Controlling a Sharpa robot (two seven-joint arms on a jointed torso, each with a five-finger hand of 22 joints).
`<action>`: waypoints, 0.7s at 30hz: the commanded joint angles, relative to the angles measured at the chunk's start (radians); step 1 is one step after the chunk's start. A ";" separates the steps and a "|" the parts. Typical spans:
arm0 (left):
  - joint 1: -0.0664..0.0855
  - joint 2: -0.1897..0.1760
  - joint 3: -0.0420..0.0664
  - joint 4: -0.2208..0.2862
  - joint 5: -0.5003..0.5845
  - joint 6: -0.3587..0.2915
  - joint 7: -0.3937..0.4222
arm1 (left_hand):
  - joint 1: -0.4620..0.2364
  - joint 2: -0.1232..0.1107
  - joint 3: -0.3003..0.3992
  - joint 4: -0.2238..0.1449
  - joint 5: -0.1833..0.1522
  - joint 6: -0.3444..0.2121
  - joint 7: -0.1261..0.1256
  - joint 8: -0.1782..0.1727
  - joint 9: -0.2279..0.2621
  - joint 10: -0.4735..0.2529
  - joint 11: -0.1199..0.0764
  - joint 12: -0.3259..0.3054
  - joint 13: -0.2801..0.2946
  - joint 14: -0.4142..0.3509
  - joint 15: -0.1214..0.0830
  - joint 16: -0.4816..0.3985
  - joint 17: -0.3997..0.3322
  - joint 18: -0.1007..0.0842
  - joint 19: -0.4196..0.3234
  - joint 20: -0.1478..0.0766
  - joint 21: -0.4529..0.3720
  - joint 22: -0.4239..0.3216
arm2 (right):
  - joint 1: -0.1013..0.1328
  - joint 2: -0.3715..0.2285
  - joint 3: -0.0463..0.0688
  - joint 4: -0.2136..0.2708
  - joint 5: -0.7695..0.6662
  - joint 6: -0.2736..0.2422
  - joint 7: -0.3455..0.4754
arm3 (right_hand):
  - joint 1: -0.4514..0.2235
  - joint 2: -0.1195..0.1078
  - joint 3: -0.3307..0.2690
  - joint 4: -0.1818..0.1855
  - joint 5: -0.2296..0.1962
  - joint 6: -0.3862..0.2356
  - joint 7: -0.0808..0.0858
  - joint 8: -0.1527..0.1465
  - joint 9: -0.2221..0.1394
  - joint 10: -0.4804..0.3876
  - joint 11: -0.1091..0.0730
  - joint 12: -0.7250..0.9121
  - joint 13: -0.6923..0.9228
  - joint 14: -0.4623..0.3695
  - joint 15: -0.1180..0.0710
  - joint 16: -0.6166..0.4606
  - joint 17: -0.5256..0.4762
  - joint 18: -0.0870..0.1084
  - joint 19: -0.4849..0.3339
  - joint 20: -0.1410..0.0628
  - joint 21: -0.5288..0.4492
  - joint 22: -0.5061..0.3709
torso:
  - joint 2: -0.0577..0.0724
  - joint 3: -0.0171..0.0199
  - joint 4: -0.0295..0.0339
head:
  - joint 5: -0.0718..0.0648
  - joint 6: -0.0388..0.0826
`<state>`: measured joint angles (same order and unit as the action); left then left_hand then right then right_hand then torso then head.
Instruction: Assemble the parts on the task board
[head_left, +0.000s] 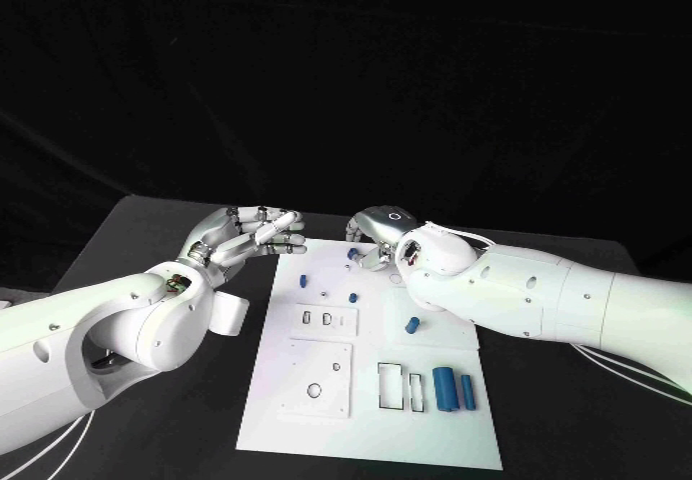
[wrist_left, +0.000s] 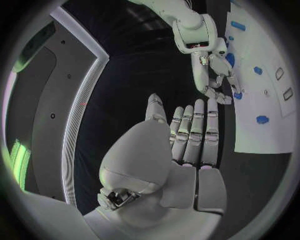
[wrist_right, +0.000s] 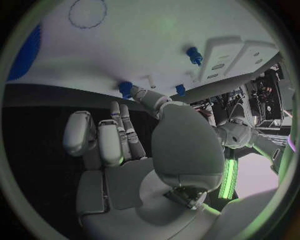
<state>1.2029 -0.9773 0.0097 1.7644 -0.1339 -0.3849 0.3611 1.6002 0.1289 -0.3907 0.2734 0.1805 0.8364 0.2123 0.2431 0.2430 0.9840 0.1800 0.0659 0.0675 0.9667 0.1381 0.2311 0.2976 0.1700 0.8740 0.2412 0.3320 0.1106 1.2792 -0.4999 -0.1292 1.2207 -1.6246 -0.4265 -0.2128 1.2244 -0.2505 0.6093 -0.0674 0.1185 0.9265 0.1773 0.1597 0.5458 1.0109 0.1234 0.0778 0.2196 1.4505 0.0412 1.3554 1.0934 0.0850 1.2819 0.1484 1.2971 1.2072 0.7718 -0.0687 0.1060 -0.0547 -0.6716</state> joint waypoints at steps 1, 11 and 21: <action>0.002 -0.002 0.001 0.002 0.010 0.019 0.006 | -0.004 0.010 -0.007 -0.002 -0.005 -0.006 0.009 -0.004 0.001 -0.007 0.001 -0.003 -0.001 -0.009 0.002 -0.005 0.001 0.009 0.004 0.001 -0.004 -0.001 | 0.000 -0.031 0.000 0.039 0.007 0.008 0.002 | 0.004 0.000 -0.009 0.002 0.005 -0.001 0.001 -0.003 -0.002 0.005 -0.001 0.006 0.000 0.003 0.000 0.007 0.006 0.008 0.006 0.000 0.001 0.005 | -0.001 0.0016 -0.0042 | 0.001 0.003; 0.002 -0.012 0.001 0.001 0.014 0.023 0.007 | -0.005 0.010 -0.008 -0.001 -0.005 -0.007 0.009 -0.004 0.002 -0.008 0.001 -0.003 -0.001 -0.009 0.002 -0.006 0.001 0.008 0.004 0.001 -0.004 -0.001 | 0.011 -0.220 0.007 0.231 0.109 -0.036 -0.012 | -0.028 -0.003 -0.019 0.040 0.006 0.024 -0.017 0.004 -0.012 0.131 -0.027 0.068 0.014 0.030 -0.021 0.038 0.056 -0.007 0.064 -0.017 0.043 0.065 | -0.006 0.0073 -0.0189 | 0.003 0.012; 0.002 -0.012 0.000 -0.009 0.016 0.025 0.006 | -0.005 0.010 -0.009 -0.001 -0.005 -0.007 0.009 -0.005 0.002 -0.008 0.001 -0.003 -0.001 -0.009 0.002 -0.006 0.002 0.008 0.004 0.001 -0.004 -0.001 | 0.027 -0.349 0.011 0.303 0.321 0.085 -0.036 | 0.002 0.007 -0.274 0.133 0.003 -0.036 -0.057 0.004 0.028 0.216 -0.085 0.460 0.410 0.070 -0.070 0.117 0.212 -0.031 0.143 -0.066 0.111 0.170 | -0.011 0.0123 -0.0317 | 0.002 0.013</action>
<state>1.2033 -0.9918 0.0093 1.7556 -0.1239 -0.3795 0.3610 1.5961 0.1329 -0.3944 0.2717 0.1805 0.8365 0.2123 0.2431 0.2439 0.9828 0.1788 0.0659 0.0675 0.9631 0.1417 0.2311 0.2985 0.1698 0.8740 0.2412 0.3320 0.1106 1.3063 -0.8475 -0.1179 1.5218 -1.4023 -0.4126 -0.2288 1.2129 -0.2441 0.3512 0.0581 0.1172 0.8964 0.1215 0.1598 0.5696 1.2409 0.0404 0.5105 0.5990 1.4651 -0.0236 1.4680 1.2908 0.0676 1.4207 0.0823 1.4056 1.3082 0.7624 -0.0579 0.0790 -0.0524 -0.6582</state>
